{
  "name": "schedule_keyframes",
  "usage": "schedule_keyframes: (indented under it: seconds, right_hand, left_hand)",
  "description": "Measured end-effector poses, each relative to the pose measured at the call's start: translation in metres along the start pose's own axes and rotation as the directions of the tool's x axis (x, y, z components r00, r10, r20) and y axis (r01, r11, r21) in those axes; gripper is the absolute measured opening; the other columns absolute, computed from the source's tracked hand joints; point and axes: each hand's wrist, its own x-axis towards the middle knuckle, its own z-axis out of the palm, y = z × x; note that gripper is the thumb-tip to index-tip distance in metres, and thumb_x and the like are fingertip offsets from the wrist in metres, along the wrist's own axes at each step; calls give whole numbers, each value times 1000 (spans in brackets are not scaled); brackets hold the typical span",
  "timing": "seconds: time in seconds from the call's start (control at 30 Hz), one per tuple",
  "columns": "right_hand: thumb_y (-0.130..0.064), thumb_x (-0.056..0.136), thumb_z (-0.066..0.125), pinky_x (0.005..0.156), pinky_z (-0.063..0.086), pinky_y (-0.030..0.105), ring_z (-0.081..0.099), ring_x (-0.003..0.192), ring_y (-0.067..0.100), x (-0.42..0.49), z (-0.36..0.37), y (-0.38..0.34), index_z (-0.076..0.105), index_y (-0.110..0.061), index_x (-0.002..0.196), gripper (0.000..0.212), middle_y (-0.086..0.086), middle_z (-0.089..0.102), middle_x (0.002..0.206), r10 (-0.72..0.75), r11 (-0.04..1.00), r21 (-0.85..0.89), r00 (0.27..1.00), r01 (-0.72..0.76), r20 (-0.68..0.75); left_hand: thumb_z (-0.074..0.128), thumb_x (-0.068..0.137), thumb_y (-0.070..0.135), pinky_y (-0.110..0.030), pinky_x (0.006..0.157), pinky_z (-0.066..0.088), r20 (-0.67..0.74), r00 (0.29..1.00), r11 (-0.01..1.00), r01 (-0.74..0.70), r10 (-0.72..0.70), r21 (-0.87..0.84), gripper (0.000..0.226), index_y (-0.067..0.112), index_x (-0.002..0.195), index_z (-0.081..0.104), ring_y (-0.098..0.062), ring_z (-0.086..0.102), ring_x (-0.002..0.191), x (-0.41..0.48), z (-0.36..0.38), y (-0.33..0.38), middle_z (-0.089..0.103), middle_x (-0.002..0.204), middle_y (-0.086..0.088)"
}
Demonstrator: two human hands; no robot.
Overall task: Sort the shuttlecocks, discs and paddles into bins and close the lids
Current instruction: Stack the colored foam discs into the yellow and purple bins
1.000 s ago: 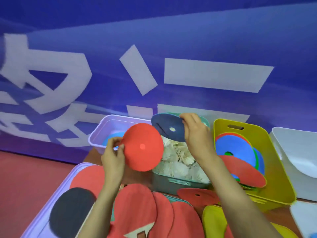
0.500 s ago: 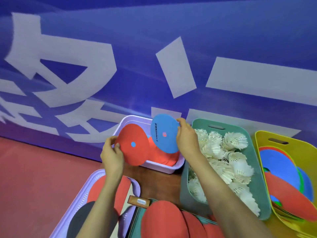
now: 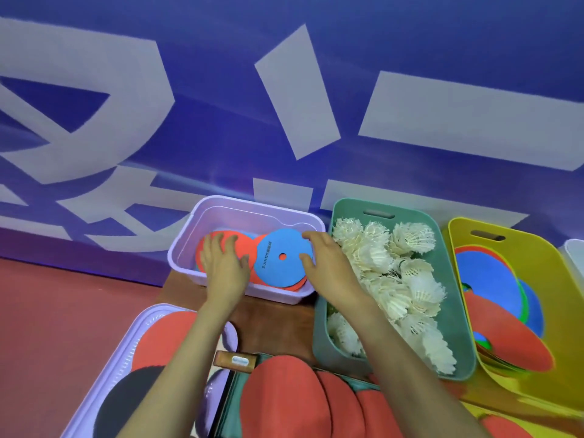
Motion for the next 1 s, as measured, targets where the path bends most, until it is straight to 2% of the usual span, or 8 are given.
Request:
schedule_keyframes:
  seconds: [0.1, 0.17, 0.27, 0.4, 0.47, 0.67, 0.8, 1.0]
  right_hand:
    - [-15, 94, 49, 105, 33, 32, 41, 126, 24, -17, -7, 6, 44, -11, 135, 41, 6, 44, 136, -50, 999, 10, 999, 50, 0]
    - [-14, 92, 51, 106, 30, 29, 40, 126, 24, -32, -18, 14, 47, -10, 132, 40, 7, 45, 134, -88, 996, 10, 995, 89, -44]
    - [-13, 92, 53, 106, 27, 28, 37, 126, 24, -63, -45, 41, 51, -7, 128, 37, 8, 46, 132, -109, 994, -44, 979, 103, -174]
    - [-13, 90, 56, 106, 30, 33, 40, 126, 27, -113, -88, 99, 55, -7, 123, 33, 10, 47, 131, -45, 996, -89, 955, 19, -293]
    - [-11, 87, 60, 103, 28, 29, 44, 120, 30, -142, -111, 133, 58, -5, 118, 32, 13, 51, 126, -27, 997, -79, 937, -1, -349]
    - [-24, 85, 48, 97, 31, 26, 48, 110, 22, -234, -171, 240, 62, -7, 113, 35, 12, 58, 115, 81, 997, 21, 889, -80, -451]
    - [-17, 86, 52, 96, 34, 20, 49, 107, 17, -294, -196, 308, 61, -8, 111, 28, 7, 58, 113, 153, 986, 138, 861, -97, -485]
    - [-12, 89, 56, 102, 29, 27, 46, 118, 29, -367, -208, 406, 57, -6, 117, 29, 12, 53, 123, 345, 938, 172, 868, -302, -357]
  left_hand:
    - [59, 75, 10, -48, 102, 35, -22, 975, 975, -222, 223, 23, 38, 3, 113, 62, -42, 48, 117, -38, 4, 33, 55, 121, -21]
    - [54, 73, 15, -40, 95, 36, -35, 954, 954, -297, 298, 26, 36, 5, 106, 65, -37, 56, 108, -61, 4, 59, 61, 113, -16]
    - [45, 79, 20, -37, 92, 39, -53, 921, 922, -386, 385, -8, 35, 9, 106, 64, -33, 57, 105, -97, 7, 104, 62, 111, -12]
    - [50, 79, 14, -34, 90, 41, -65, 854, 851, -520, 517, -71, 29, 11, 105, 63, -27, 54, 101, -149, 25, 168, 61, 110, -7]
    - [50, 80, 15, -31, 89, 38, -59, 818, 813, -576, 573, -92, 27, 11, 104, 63, -25, 53, 100, -176, 42, 200, 61, 109, -6]
    - [52, 84, 15, -27, 87, 40, 36, 779, 770, -610, 625, -186, 23, 13, 105, 61, -20, 53, 99, -272, 106, 295, 61, 106, -2]
    - [51, 86, 14, -27, 86, 41, 96, 720, 714, -645, 687, -273, 22, 14, 107, 59, -19, 54, 96, -337, 157, 343, 60, 105, -1]
    - [57, 85, 11, -32, 89, 43, 421, 679, 799, -522, 601, -298, 27, 16, 112, 57, -23, 53, 105, -410, 235, 377, 55, 112, -3]
